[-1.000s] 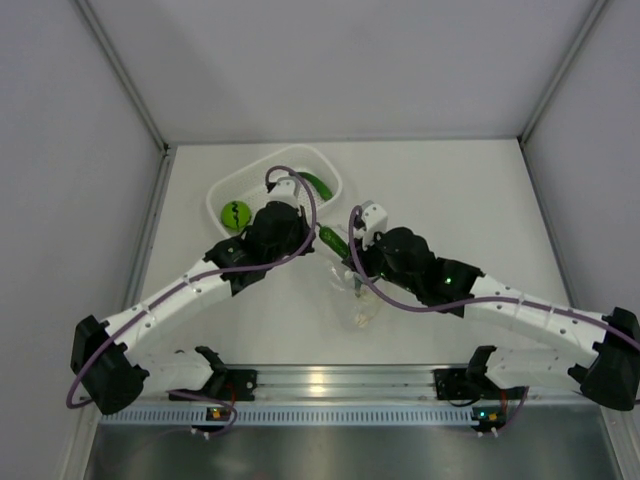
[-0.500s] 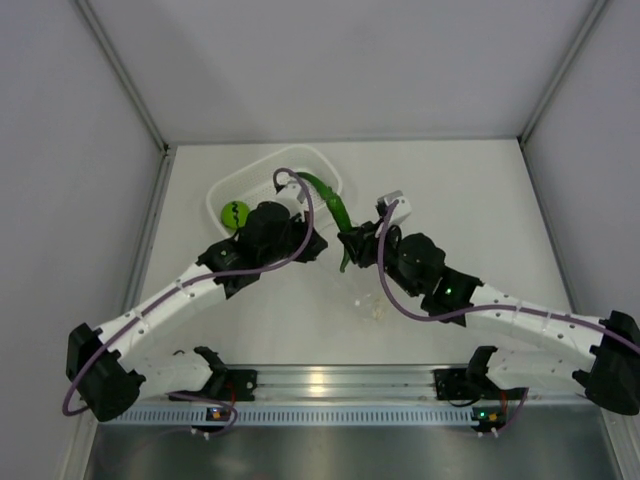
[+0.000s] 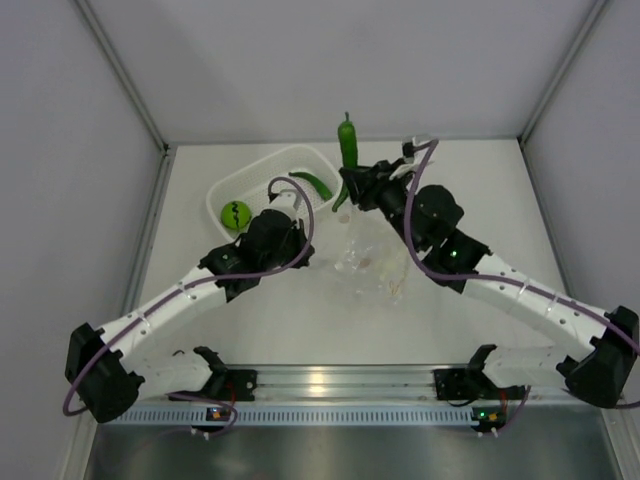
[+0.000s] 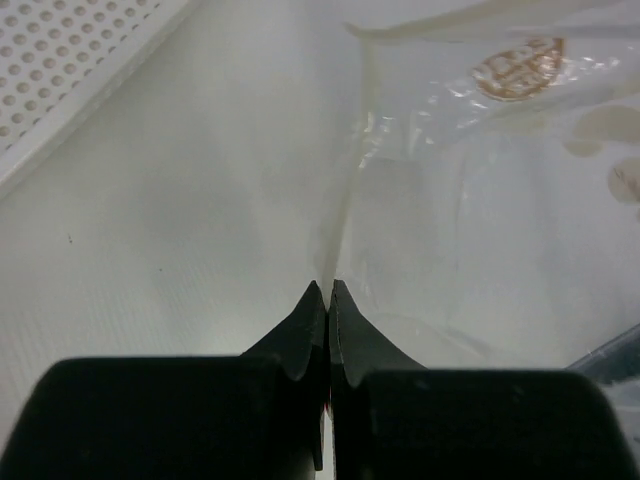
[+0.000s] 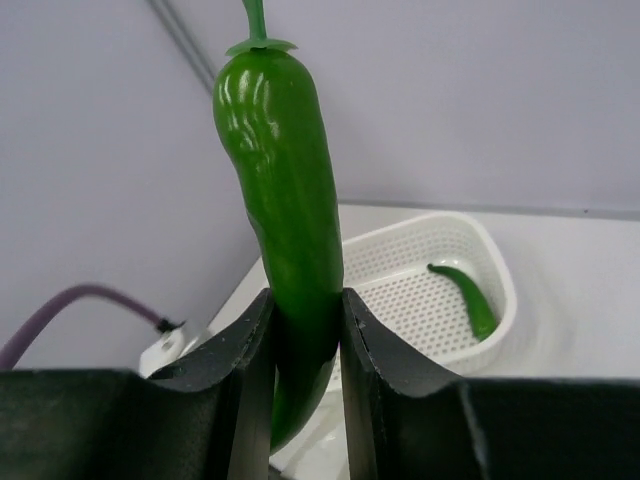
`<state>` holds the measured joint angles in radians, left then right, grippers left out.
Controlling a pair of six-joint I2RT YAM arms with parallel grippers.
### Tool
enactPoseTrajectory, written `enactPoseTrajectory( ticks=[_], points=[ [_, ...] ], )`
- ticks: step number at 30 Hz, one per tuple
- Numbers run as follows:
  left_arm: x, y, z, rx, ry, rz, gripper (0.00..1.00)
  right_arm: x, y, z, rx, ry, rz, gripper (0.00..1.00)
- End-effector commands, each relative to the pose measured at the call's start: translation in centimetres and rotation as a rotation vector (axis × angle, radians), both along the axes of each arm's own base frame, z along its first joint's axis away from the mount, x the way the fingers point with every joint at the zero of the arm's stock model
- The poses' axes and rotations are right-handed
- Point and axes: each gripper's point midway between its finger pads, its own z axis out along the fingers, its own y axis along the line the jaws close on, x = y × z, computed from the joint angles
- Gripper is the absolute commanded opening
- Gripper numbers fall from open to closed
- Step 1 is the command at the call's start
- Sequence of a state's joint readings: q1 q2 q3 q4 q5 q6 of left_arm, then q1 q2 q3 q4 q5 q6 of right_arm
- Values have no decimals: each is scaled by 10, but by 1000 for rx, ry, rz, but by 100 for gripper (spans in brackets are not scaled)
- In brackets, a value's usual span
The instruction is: Open the zip-top bag and remove the fake food
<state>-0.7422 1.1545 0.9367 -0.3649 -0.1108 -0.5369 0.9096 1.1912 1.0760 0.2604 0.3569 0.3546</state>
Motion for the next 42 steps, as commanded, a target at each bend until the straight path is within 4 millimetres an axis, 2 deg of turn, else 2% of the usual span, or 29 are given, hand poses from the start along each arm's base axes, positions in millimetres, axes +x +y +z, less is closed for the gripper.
enactPoseTrajectory(
  ticks=[1,7,8,9,12,13,15,16,17,19,20,21,22,23,24,25,26,28,30,31,32,33,34,36,37,38,39,40,42],
  points=[
    [1,18,2,28,-27,66,0,20,-15,21,82,11,-3,7],
    [-6,18,11,-10,-37,46,0,49,-17,17,103,5,-31,5],
    [-10,19,16,-19,-43,34,0,54,-16,22,101,0,-35,5],
    [-12,19,19,-23,-47,29,0,67,-13,5,56,35,-44,5],
    [-17,28,30,-26,-67,42,0,99,-8,-17,-27,82,-77,5],
    [-18,37,34,-13,-78,65,0,117,-4,-25,-61,93,-96,5],
    [-19,46,37,5,-90,94,0,134,3,-43,-126,127,-107,5],
    [-19,51,41,15,-100,110,0,143,8,-33,-125,111,-112,5],
    [-19,56,42,27,-106,124,0,158,19,-60,-187,139,-109,5],
    [-21,67,44,50,-115,155,0,171,30,-76,-234,167,-99,5],
    [-22,69,47,54,-121,156,0,186,41,-87,-259,173,-95,6],
    [-25,74,49,60,-127,160,0,192,47,-93,-275,178,-86,6],
    [-26,76,51,62,-133,162,0,199,53,-85,-274,163,-82,6],
    [-27,78,54,60,-137,165,0,208,61,-112,-310,195,-73,7],
    [-28,80,56,62,-143,171,0,213,66,-117,-318,198,-68,7],
    [-30,84,60,60,-151,174,0,218,72,-111,-311,182,-61,7],
    [-31,85,63,59,-157,175,0,226,79,-134,-341,200,-50,7],
    [-32,90,67,69,-166,187,0,235,94,-154,-366,204,-14,8],
    [-33,94,70,78,-171,197,0,237,107,-166,-386,182,41,9],
    [-34,97,70,92,-166,203,0,240,112,-181,-404,187,52,11],
    [-34,98,72,95,-167,207,0,241,114,-187,-407,189,56,11],
    [-34,99,72,98,-167,209,0,241,117,-192,-409,192,78,13],
    [-34,102,73,102,-170,218,0,242,121,-202,-417,202,86,23],
    [-34,103,75,100,-173,224,0,239,126,-204,-414,204,120,44],
    [-33,104,77,98,-179,229,0,238,126,-201,-407,203,121,53],
    [-32,104,77,102,-179,233,0,237,125,-198,-408,202,124,54],
    [-31,104,79,101,-182,238,0,236,124,-193,-410,196,122,63],
    [-30,103,82,95,-185,241,0,233,123,-179,-409,175,124,68],
    [-27,100,85,98,-185,241,0,230,116,-166,-421,159,121,70]
  ],
)
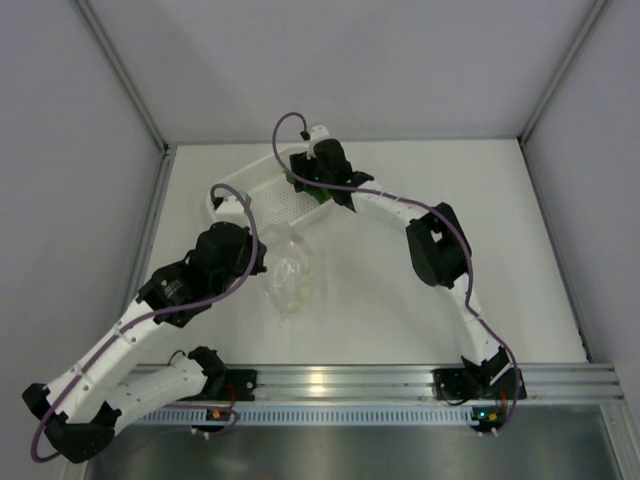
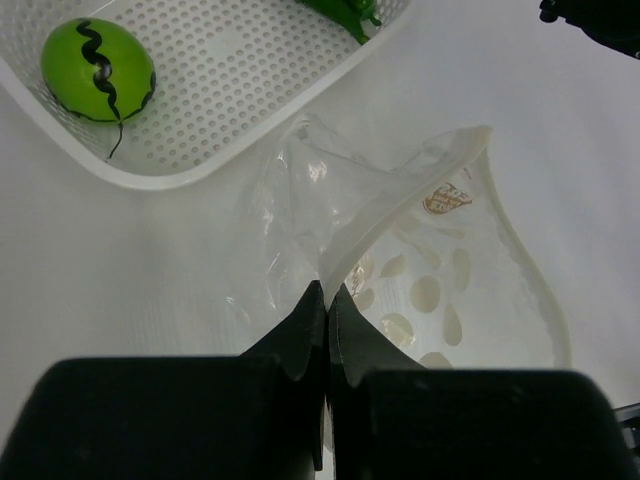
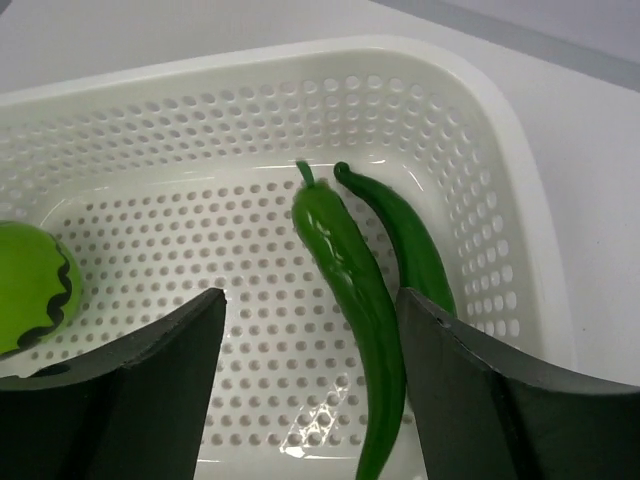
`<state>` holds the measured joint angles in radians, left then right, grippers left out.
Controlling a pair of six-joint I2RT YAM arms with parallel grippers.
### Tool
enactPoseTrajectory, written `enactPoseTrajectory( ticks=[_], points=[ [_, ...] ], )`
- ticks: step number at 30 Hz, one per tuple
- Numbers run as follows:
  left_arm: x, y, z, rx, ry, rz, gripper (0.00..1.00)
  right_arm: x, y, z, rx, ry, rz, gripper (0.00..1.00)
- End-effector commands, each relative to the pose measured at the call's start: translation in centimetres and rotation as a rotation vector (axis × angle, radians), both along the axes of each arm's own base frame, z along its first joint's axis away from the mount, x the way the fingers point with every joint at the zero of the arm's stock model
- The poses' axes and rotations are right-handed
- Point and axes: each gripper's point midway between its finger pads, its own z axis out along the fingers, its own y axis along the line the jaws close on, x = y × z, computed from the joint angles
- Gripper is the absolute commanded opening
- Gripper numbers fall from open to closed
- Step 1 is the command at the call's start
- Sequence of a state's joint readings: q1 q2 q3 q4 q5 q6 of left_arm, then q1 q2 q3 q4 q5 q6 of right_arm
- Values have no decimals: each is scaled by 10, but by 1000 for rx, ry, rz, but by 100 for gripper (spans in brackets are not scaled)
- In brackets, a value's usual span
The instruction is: Open the zip-top bag and remove the fake food
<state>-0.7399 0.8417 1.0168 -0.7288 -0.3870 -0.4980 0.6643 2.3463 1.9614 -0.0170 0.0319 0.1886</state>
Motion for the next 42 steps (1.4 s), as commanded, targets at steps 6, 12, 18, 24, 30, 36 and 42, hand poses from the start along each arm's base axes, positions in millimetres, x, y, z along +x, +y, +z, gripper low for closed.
enactPoseTrajectory(
  ticks=[6,12,18,24,30,36,42],
  points=[
    [26,-12,33,5,-37,34,0,-20,-68,149,120,-150,-96,70],
    [50,-40,41,2,-3,26,0,-75,-197,157,43,-33,-316,73],
    [80,-80,30,47,53,-15,0,-158,-305,149,-156,-7,-526,81],
    [109,-137,20,145,50,-41,2,-230,-359,173,-128,-91,-640,88],
    [145,-219,14,169,35,-112,2,-266,-381,186,-42,-161,-701,88],
    [173,-285,37,79,-52,-188,13,-292,-404,209,-17,-212,-766,88],
    [164,-344,40,14,-102,-385,63,-311,-420,214,-44,-218,-804,89]
  ],
)
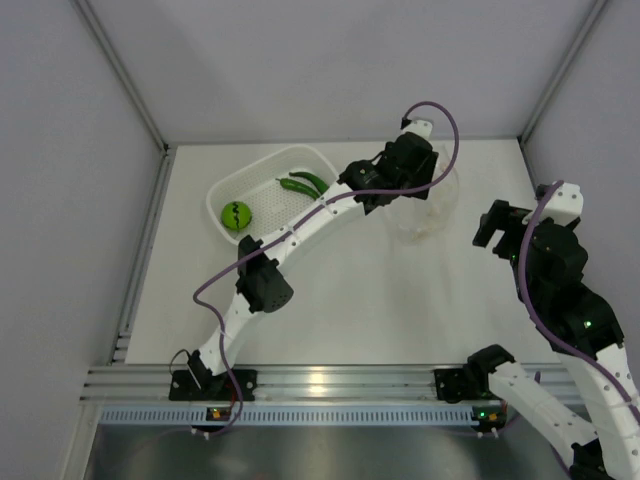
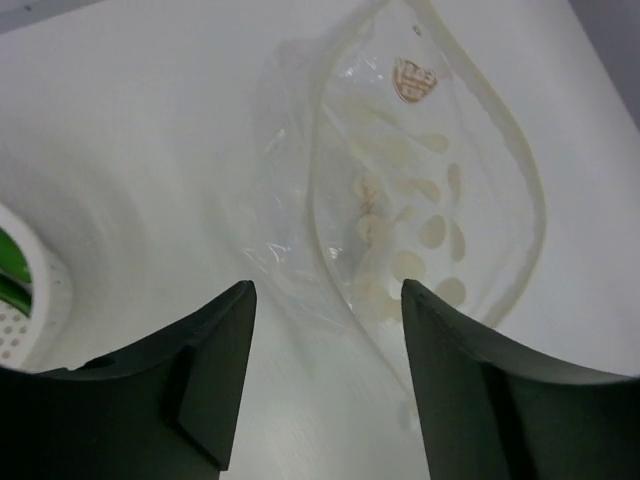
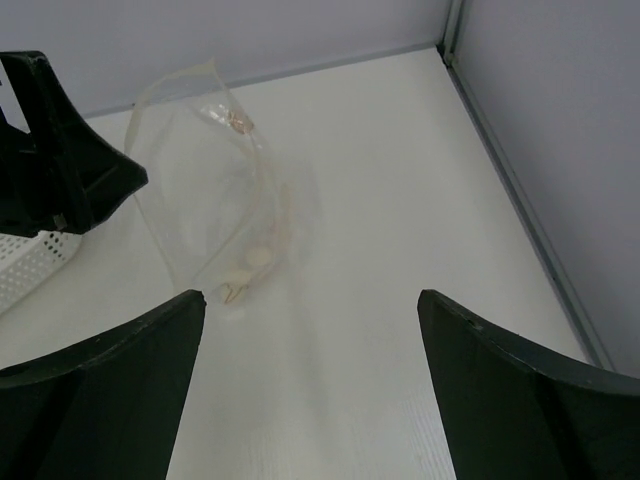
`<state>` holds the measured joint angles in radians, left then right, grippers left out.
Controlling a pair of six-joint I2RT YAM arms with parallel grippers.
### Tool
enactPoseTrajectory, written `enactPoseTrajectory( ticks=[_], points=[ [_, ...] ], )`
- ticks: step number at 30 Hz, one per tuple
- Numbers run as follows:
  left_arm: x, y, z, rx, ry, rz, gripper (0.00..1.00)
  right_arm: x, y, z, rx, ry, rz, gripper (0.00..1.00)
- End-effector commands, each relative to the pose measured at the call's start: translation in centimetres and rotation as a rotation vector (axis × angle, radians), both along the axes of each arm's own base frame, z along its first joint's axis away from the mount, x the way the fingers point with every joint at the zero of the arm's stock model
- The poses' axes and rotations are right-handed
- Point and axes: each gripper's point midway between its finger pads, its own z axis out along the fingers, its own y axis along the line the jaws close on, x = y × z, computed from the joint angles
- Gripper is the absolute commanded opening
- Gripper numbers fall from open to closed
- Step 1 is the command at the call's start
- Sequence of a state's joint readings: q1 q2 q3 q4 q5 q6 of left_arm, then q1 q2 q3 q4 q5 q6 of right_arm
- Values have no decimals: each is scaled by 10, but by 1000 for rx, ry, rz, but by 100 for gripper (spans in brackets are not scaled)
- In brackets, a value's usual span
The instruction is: Open the zip-top bag and remove the fake food
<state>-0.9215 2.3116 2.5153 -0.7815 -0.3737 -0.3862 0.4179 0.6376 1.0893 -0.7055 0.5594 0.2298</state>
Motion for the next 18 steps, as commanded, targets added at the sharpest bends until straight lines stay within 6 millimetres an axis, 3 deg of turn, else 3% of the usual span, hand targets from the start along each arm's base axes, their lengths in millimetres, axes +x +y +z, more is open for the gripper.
enactPoseTrajectory(
  ticks=[1,2,3,4,5,7,8,9,10,12,13,14,16,17,18],
  points=[
    [-23,-41,45,-124,-64,-198,68,-17,-16,9,-12,-11,-49,89],
    [-24,-43,54,-144,-83,-201,71,-18,-17,10,-11,-11,-53,88],
    [-28,-44,60,-146,-99,-197,85,-20,-18,9,-11,-9,-56,88],
    [-23,-35,68,-126,-137,-137,89,-20,-19,9,-12,-7,-59,89],
    [-25,-32,67,-96,-153,-119,90,-20,-19,9,-12,-8,-63,89],
    [-32,-17,90,-94,-194,-77,98,-18,-18,9,-9,-4,-59,89],
    [-30,-6,86,-58,-200,-37,98,-17,-16,7,-11,2,-53,89],
    [-34,7,103,-65,-222,-18,98,-15,-15,6,-9,5,-52,90],
    [-36,15,107,-56,-226,-5,98,-13,-14,6,-6,4,-51,90],
    [-37,32,98,-2,-225,37,98,-11,-13,4,-5,9,-53,92],
    [-42,45,112,-10,-240,57,98,-10,-12,3,-7,12,-52,93],
    [-43,54,95,33,-220,75,98,-8,-11,3,-3,5,-50,94],
    [-46,83,105,50,-241,152,98,-7,-10,1,-7,8,-43,96],
    [-47,96,87,83,-217,183,98,-5,-7,0,-8,13,-31,97],
    [-46,108,84,88,-210,213,98,-3,-5,-2,-20,25,-23,99]
  ],
)
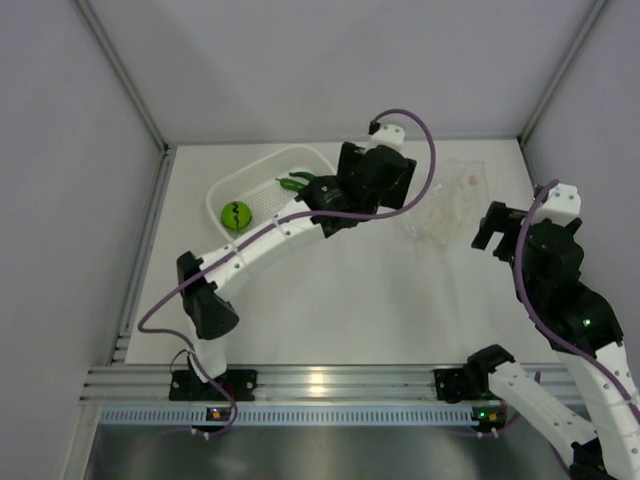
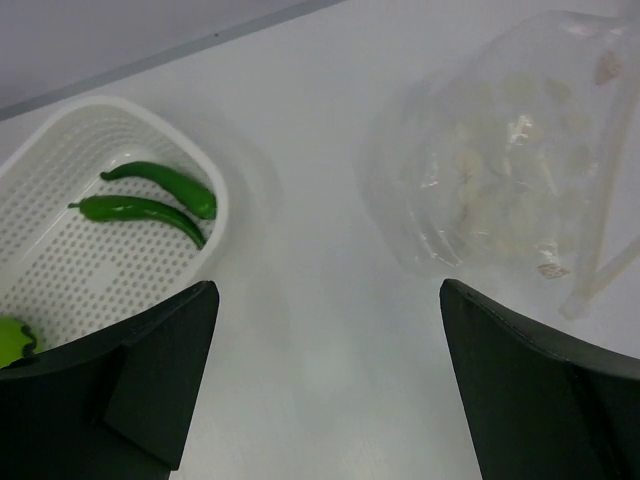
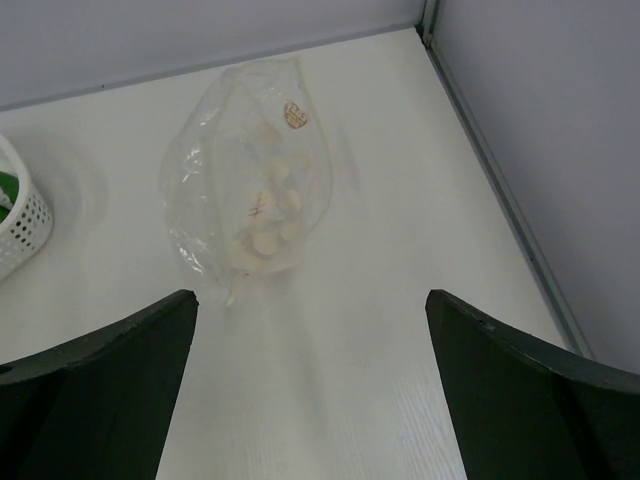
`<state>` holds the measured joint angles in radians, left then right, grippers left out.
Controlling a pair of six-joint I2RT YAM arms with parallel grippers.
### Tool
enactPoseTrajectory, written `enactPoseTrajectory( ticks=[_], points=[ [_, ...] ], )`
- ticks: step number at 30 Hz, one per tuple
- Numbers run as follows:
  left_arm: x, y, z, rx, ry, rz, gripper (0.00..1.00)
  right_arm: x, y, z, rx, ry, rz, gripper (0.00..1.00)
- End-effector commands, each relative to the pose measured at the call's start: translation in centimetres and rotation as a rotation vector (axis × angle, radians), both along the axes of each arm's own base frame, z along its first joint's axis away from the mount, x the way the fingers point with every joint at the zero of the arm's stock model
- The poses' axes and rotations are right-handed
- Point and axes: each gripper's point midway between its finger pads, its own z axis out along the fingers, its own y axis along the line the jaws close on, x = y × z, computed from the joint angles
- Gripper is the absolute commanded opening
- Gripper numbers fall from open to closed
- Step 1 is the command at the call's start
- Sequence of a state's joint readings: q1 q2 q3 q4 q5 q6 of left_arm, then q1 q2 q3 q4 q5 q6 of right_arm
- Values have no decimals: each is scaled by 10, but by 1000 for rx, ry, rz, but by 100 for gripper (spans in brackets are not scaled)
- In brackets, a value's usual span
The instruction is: Open the zip-top bag and remove the fake food
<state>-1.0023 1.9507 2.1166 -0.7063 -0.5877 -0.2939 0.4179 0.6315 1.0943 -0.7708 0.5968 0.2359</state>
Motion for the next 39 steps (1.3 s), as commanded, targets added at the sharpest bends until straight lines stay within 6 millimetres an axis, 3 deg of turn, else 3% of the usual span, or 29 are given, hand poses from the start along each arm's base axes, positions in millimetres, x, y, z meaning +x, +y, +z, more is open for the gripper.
enactPoseTrajectory(
  ticks=[1,2,7,8,9,11,13,14,16,17,19,22,23,29,33,39],
  points=[
    [1,63,38,-58,-78,171,98,7,6,5,5,-12,22,99],
    [6,81,14,-33,-39,215,98,8,9,2,4,-2,31,99],
    [3,157,-14,12,-22,398,98,15,14,-14,34,0,30,99],
    [3,173,-37,24,28,421,98,17,14,-26,30,16,25,100],
    [-1,186,-33,-12,34,430,98,17,15,-24,39,-7,29,99],
    [-3,213,-58,-17,108,455,98,19,19,-40,38,9,45,100],
    [-9,237,-60,-41,122,487,98,19,23,-43,48,-15,76,99],
    [-11,256,-74,-27,145,526,98,20,29,-55,37,5,111,99],
    [-23,277,-65,-38,113,551,98,18,30,-59,39,8,117,99],
    [-30,286,-73,-10,118,557,98,18,28,-61,40,12,110,99],
    [-45,298,-57,-44,73,556,98,17,27,-63,35,26,106,99],
    [-66,301,-53,-97,64,497,98,14,26,-62,28,43,105,100],
    [-78,306,-41,-133,30,471,98,14,27,-61,28,44,114,99],
    [-120,331,-19,-220,-91,412,98,9,29,-63,-18,64,156,99],
    [-127,355,-16,-199,-151,495,98,12,33,-58,-6,47,169,99],
    [-124,361,-14,-227,-152,510,98,18,36,-59,0,54,171,100]
  ],
)
